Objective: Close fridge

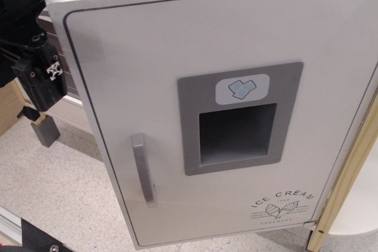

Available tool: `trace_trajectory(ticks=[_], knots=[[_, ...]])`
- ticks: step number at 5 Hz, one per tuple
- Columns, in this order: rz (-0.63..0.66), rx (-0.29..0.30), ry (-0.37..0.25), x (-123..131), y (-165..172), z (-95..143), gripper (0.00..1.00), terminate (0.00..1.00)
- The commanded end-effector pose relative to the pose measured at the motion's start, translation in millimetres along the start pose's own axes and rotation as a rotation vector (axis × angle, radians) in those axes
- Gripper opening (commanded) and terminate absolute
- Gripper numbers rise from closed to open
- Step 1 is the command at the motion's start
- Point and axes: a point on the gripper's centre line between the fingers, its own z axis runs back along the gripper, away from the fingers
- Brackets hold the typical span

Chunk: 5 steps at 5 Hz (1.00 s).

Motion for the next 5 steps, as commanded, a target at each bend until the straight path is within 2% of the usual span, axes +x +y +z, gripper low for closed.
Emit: trace_trajectory(ticks=[1,2,4,5], knots=[[0.0,0.0,0.0,0,0,0,1.0,0.0],[0.071,-0.031,-0.047,5,-4,-1,1.0,0.0],[0.189,-0.022,-0.127,22,-10,-1,1.0,0.0],[0.269,0.005,-0.175,32,-5,1,1.0,0.0]])
